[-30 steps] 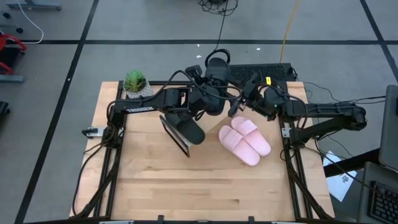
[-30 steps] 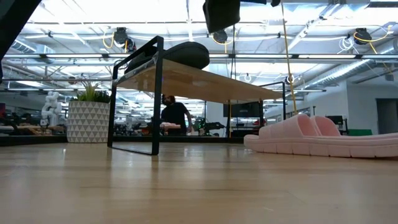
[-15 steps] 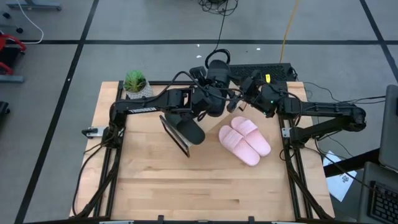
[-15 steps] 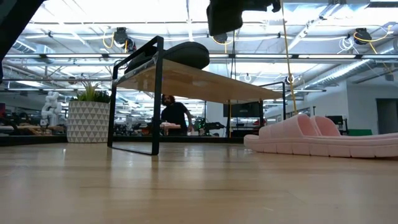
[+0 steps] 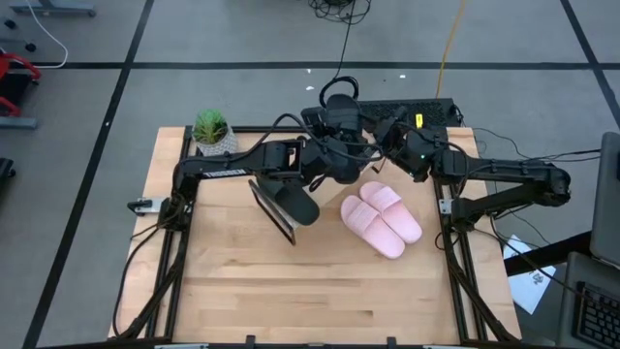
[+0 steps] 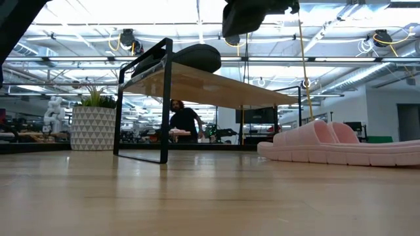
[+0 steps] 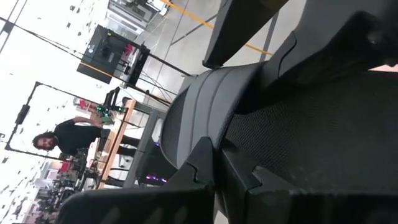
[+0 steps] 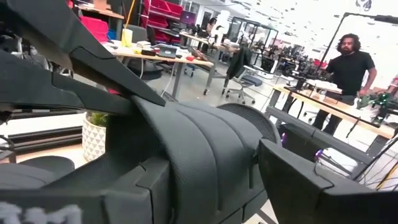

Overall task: Pick and place slides into the shelf
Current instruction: Put the black slide on the shelf

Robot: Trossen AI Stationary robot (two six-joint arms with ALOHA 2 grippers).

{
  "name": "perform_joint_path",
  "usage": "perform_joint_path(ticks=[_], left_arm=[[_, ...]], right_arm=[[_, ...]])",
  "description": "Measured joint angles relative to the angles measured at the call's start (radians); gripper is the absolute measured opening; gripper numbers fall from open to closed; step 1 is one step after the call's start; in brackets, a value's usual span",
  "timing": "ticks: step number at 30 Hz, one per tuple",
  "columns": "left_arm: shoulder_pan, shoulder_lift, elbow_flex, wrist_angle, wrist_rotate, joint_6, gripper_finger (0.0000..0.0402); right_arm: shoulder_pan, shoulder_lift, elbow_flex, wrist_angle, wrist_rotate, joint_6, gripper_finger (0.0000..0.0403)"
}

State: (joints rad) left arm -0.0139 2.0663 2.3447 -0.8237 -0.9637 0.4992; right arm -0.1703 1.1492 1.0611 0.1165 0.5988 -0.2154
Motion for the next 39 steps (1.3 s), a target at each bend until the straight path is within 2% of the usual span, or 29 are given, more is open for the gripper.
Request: perform_joint_path(ticks=[3, 6, 15, 20, 23, 28, 32, 34, 36, 39], left_arm=[[0.000, 0.000, 0.000, 0.000, 0.002, 0.000, 0.0000], [0.000, 0.000, 0.000, 0.000, 0.005, 0.001, 0.0000], [-0.002, 0.000, 0.000, -0.003, 0.030, -0.003, 0.0000], [-0.005, 0.000, 0.000, 0.007, 0.029, -0.002, 0.0020], [-0.018, -0.004, 0.000, 0.037, 0.022, 0.047, 0.0039], [-0.042, -0.010, 0.001, 0.086, -0.032, 0.105, 0.0069], [-0.070, -0.010, 0.001, 0.177, 0.036, 0.129, 0.0089], [-0.096, -0.010, 0.001, 0.222, 0.036, 0.176, 0.0097], [-0.122, -0.010, 0.001, 0.243, -0.021, 0.223, 0.0104], [-0.157, -0.017, 0.000, 0.242, -0.199, 0.310, 0.0112]], right_arm=[[0.000, 0.000, 0.000, 0.003, 0.014, -0.007, 0.0184], [0.000, 0.000, 0.000, 0.002, 0.018, -0.010, 0.0154], [0.000, 0.002, 0.000, -0.002, 0.022, -0.037, 0.0012], [-0.001, 0.002, 0.000, -0.005, 0.028, -0.008, 0.0005], [-0.001, 0.002, 0.000, -0.002, 0.051, -0.003, 0.0004], [-0.007, -0.002, 0.000, 0.004, 0.082, 0.019, 0.0002], [-0.015, 0.008, 0.000, 0.002, 0.087, 0.024, 0.0001], [-0.018, 0.016, -0.001, -0.007, 0.093, 0.031, 0.0001], [-0.017, 0.017, -0.002, -0.017, 0.091, 0.031, 0.0001], [-0.018, 0.014, -0.002, -0.009, 0.077, 0.032, 0.0001]])
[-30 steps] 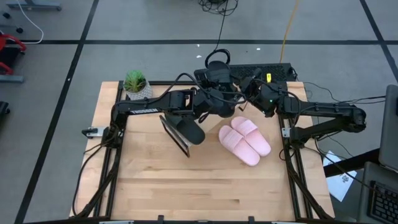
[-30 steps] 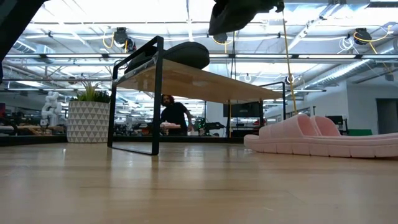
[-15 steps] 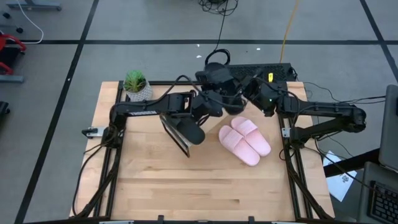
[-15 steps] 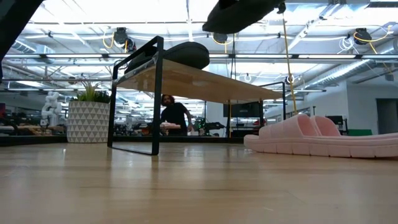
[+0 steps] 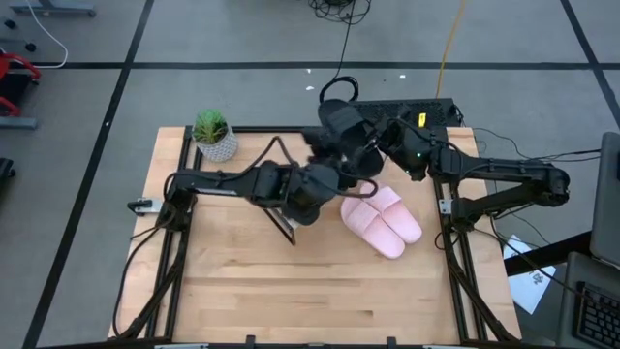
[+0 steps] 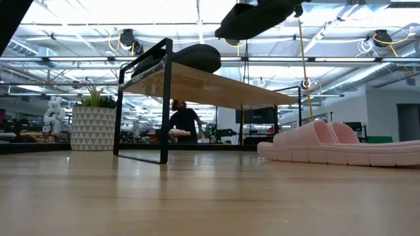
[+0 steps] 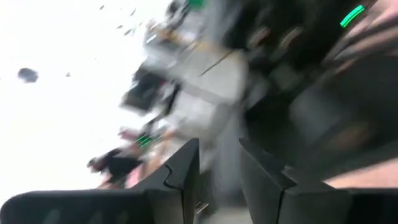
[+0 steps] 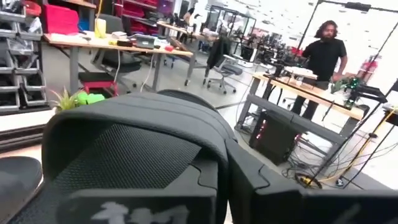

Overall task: Pick and place slides into the shelf
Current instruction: Put the black slide on the shelf

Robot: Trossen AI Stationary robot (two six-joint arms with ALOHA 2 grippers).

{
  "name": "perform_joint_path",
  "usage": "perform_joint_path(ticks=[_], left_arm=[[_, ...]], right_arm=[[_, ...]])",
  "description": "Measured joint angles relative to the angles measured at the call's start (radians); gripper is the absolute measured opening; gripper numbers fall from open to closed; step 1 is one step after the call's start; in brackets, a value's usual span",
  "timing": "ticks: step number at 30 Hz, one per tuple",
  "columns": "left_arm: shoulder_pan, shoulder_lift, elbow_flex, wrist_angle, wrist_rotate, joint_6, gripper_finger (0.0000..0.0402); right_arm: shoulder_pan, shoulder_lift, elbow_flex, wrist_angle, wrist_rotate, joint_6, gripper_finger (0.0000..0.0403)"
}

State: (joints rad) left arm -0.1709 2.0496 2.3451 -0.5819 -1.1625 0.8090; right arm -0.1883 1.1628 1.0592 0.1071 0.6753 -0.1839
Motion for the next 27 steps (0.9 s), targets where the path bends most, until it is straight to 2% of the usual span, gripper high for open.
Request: perform_joint_path(ticks=[4, 6, 8, 12, 16, 23, 27], left_arm=[[-0.041, -0.036, 0.000, -0.024, -0.306, 0.090, 0.0113], [-0.055, -0.072, 0.000, -0.089, -0.400, 0.065, 0.0113], [-0.071, -0.122, 0.000, -0.224, -0.394, -0.066, 0.0113], [-0.126, -0.224, 0.000, -0.424, -0.408, -0.397, 0.0113], [-0.177, -0.309, 0.001, -0.567, -0.351, -0.669, 0.0113], [-0.242, -0.365, 0.001, -0.772, -0.253, -0.913, 0.0113], [-0.247, -0.364, 0.001, -0.884, -0.247, -1.007, 0.0113]], right_arm=[[-0.007, -0.003, 0.000, -0.007, -0.129, 0.018, 0.0001], [-0.013, 0.002, 0.001, -0.013, -0.238, 0.041, 0.0001], [-0.020, 0.027, 0.001, -0.014, -0.316, 0.061, 0.0001], [-0.032, 0.099, 0.001, 0.026, -0.337, 0.072, 0.0000], [-0.049, 0.179, 0.001, 0.114, -0.392, 0.105, 0.0000], [-0.094, 0.301, 0.001, 0.258, -0.496, 0.171, 0.0000], [-0.107, 0.362, 0.001, 0.315, -0.495, 0.177, 0.0000]])
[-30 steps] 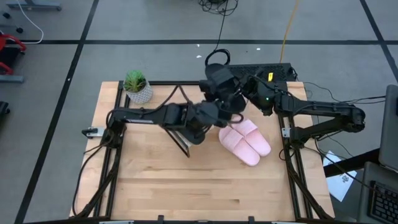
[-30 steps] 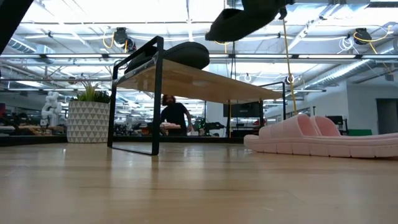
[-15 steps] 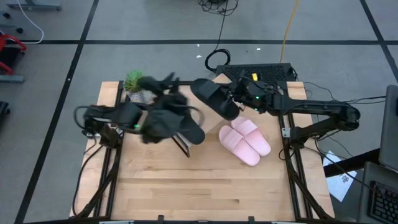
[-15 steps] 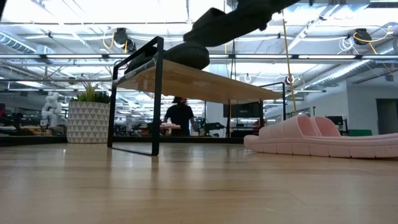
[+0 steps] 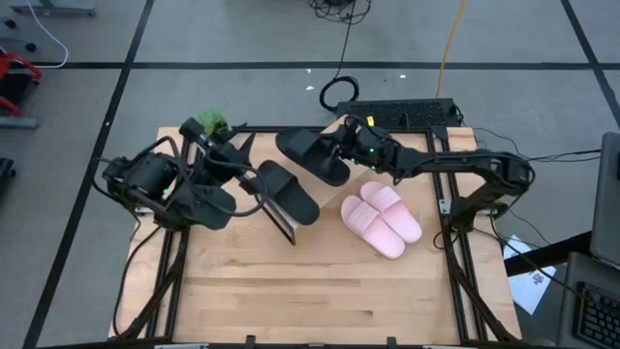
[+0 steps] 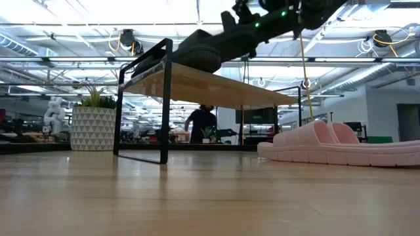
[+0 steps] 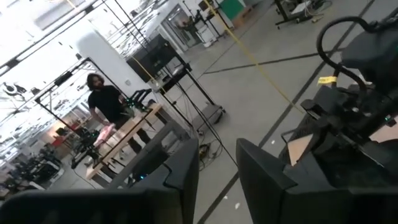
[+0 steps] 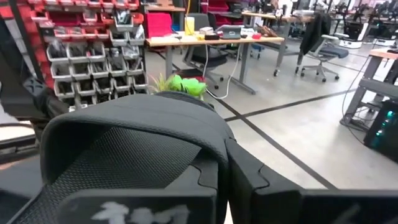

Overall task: Pick and place slides into the shelf
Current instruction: Put the black slide on the shelf

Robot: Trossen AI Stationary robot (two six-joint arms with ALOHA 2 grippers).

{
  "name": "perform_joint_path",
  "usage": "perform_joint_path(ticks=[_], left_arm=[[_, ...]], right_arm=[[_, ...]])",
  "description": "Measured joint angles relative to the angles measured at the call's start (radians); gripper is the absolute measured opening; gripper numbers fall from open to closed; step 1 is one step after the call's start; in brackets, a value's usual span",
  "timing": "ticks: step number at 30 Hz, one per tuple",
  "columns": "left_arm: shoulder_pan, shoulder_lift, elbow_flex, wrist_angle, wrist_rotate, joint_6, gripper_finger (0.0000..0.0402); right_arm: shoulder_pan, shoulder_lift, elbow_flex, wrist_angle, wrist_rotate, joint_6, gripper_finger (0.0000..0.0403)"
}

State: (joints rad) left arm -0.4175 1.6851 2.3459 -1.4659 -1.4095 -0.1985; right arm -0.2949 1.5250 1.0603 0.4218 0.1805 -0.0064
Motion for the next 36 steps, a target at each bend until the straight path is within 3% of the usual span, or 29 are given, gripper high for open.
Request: perform_joint_path(ticks=[7, 18, 36], left_arm=[[0.034, 0.003, -0.001, -0.106, 0.093, -0.128, 0.0113], [0.084, 0.003, -0.001, -0.105, 0.160, -0.098, 0.0113], [0.105, 0.003, -0.001, -0.105, 0.180, -0.092, 0.0113]], right_arm=[[-0.005, 0.069, 0.000, 0.061, 0.032, 0.006, 0.0000], [-0.007, 0.148, 0.000, 0.078, 0.030, 0.018, 0.0000], [-0.004, 0.155, 0.000, 0.002, 0.031, 0.001, 0.0000]])
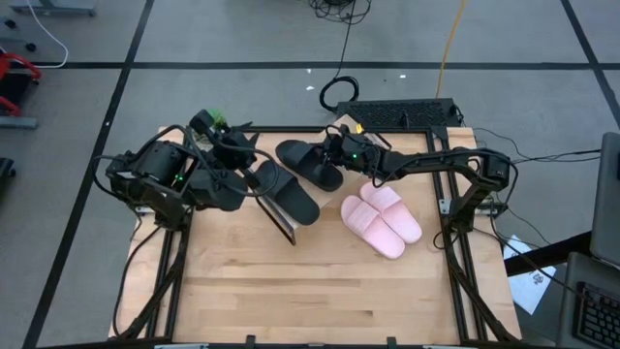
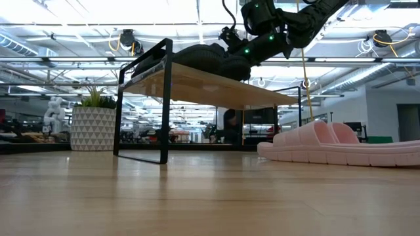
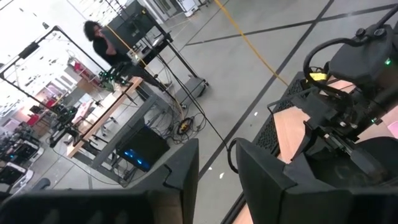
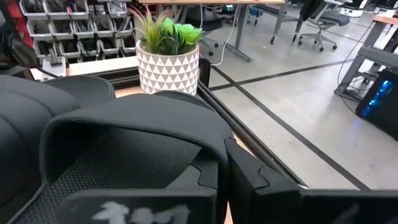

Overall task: Pick and place slides into the shelf
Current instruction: Put the black slide on the shelf

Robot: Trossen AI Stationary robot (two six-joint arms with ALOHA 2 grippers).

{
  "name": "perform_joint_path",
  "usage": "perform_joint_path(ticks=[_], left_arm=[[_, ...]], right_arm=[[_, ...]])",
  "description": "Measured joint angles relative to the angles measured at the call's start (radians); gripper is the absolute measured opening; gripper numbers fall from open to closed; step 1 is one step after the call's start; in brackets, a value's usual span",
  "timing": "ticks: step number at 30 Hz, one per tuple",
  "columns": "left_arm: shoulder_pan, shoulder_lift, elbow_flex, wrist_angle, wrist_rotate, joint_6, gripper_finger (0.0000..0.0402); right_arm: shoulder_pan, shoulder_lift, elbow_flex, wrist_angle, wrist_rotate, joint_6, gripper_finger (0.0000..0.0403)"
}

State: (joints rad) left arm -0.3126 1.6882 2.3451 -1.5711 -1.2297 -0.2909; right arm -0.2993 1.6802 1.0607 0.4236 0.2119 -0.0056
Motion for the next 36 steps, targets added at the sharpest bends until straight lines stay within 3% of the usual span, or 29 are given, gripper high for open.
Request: perform_joint_path(ticks=[36], left_arm=[[0.000, 0.000, 0.000, 0.000, 0.001, 0.001, 0.0113]], right_arm=[[0.115, -0.002, 0.000, -0.061, 0.138, 0.002, 0.0001]])
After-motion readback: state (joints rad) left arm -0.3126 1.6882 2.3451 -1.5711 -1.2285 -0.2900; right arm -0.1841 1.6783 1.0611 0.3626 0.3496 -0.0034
